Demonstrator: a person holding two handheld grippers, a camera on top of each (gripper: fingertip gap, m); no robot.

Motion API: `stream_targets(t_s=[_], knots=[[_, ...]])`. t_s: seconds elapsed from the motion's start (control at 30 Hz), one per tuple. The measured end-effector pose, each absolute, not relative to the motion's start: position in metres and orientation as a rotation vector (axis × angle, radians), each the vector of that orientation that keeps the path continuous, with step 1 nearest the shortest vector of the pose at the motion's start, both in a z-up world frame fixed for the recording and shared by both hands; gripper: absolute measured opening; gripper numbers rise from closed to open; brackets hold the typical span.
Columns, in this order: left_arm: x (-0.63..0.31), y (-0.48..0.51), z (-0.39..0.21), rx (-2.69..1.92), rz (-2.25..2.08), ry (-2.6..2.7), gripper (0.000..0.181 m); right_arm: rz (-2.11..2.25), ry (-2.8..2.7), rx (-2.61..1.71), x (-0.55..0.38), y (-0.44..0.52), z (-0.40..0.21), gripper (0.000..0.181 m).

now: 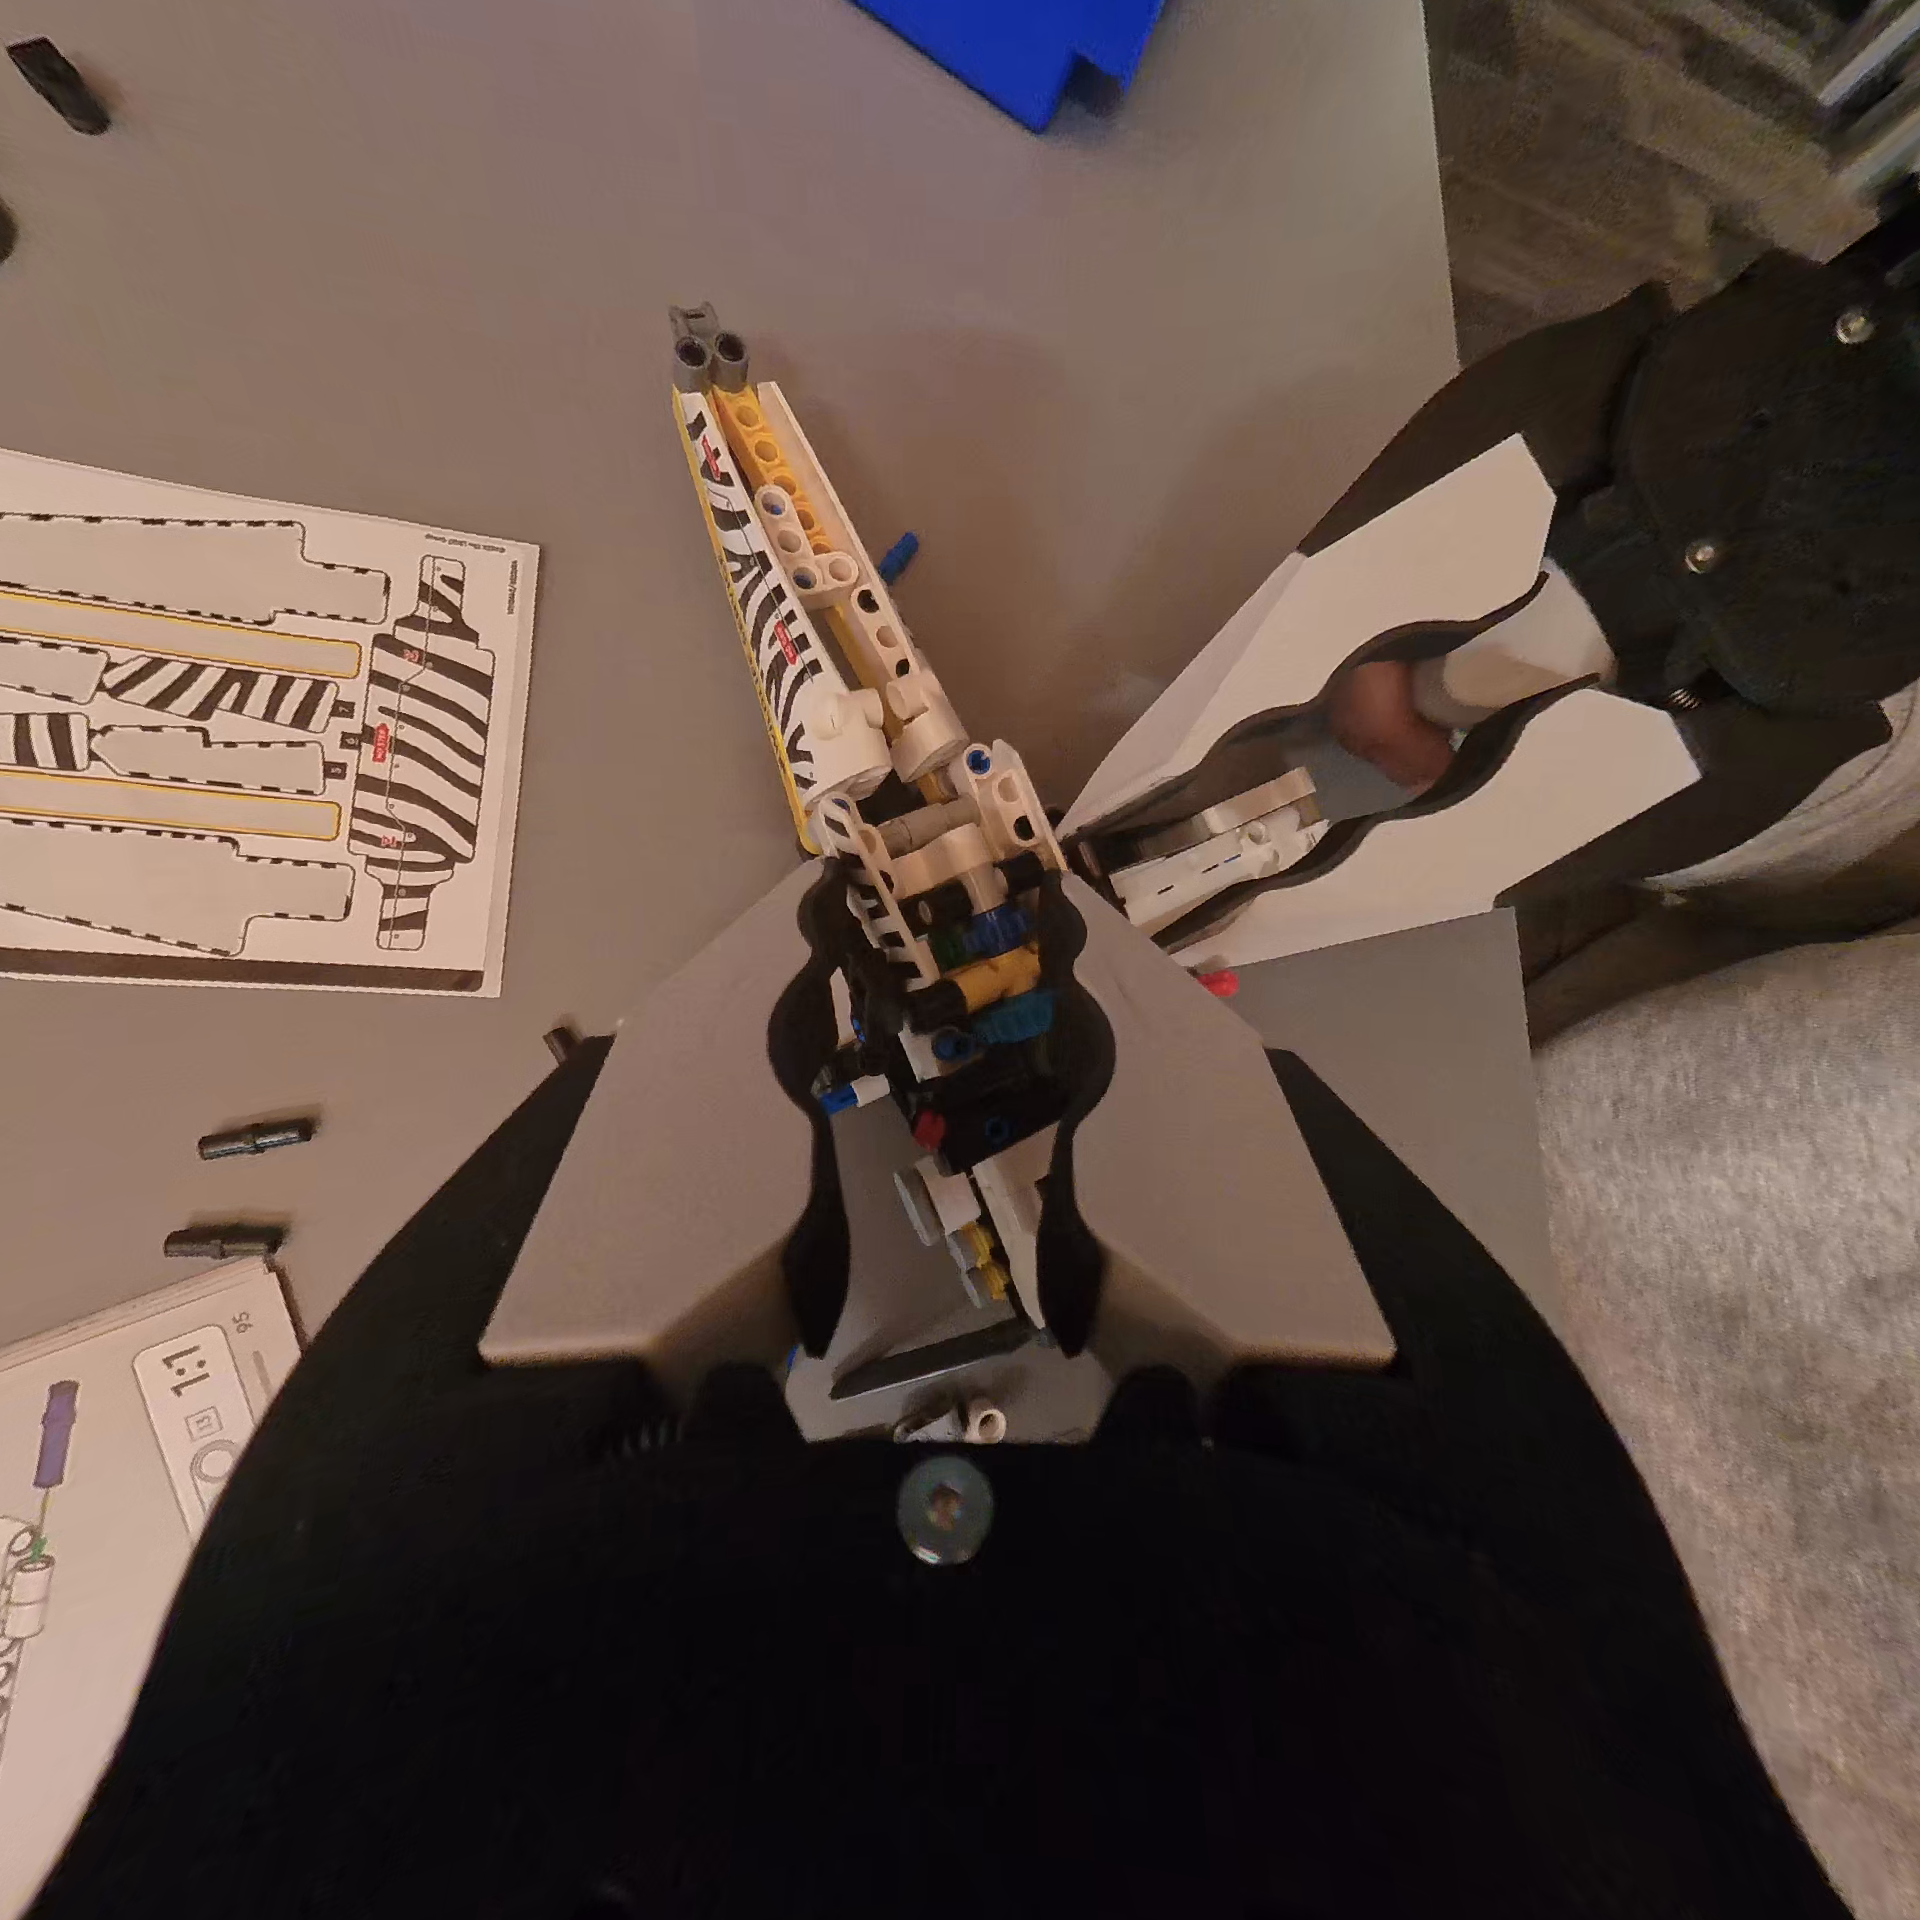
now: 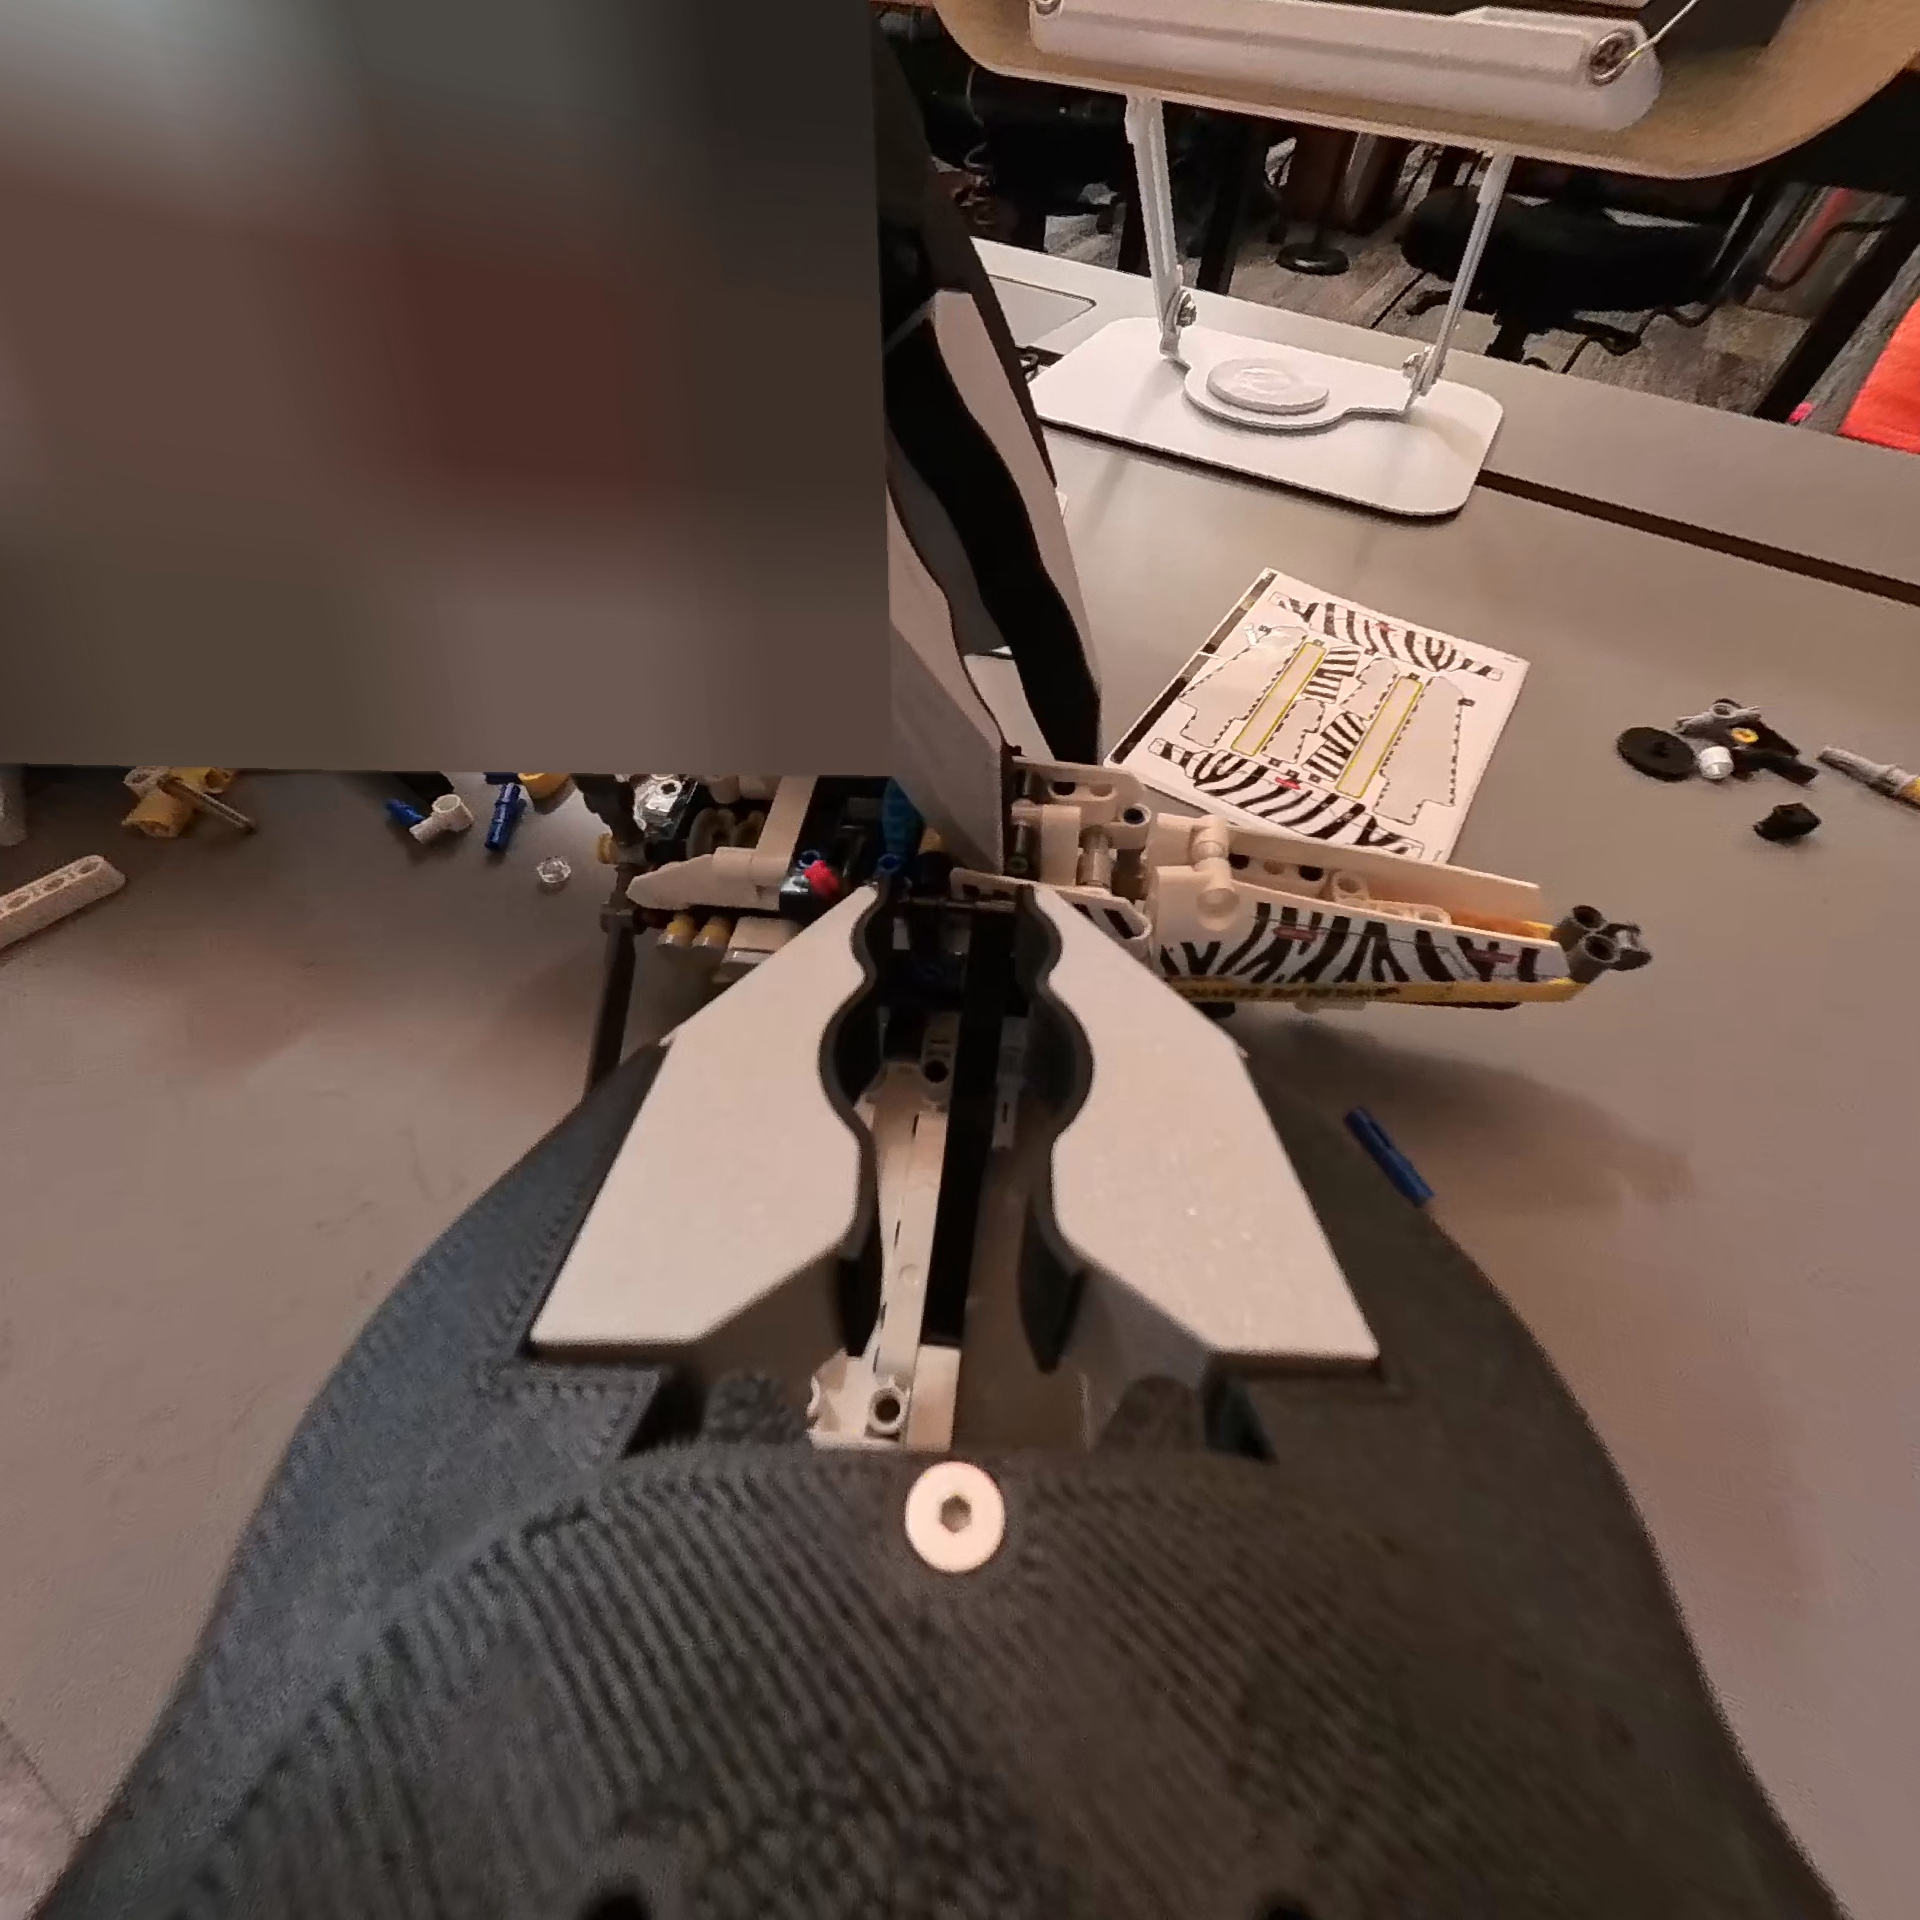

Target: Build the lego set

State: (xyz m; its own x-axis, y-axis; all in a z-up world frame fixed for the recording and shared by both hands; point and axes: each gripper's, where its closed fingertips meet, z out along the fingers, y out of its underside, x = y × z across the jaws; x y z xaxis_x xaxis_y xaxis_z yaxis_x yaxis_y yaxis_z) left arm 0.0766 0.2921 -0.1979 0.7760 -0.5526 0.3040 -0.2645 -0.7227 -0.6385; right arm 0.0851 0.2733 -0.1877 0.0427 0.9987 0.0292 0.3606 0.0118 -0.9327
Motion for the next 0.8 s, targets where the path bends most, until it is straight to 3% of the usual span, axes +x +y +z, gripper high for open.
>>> stream_targets(t_s=[0.8], knots=[[0.080,0.293,-0.197,-2.372,-0.670,0.601,0.036,0.884,-1.615,-1.394,0.091,0.273,-0.201,0.023]])
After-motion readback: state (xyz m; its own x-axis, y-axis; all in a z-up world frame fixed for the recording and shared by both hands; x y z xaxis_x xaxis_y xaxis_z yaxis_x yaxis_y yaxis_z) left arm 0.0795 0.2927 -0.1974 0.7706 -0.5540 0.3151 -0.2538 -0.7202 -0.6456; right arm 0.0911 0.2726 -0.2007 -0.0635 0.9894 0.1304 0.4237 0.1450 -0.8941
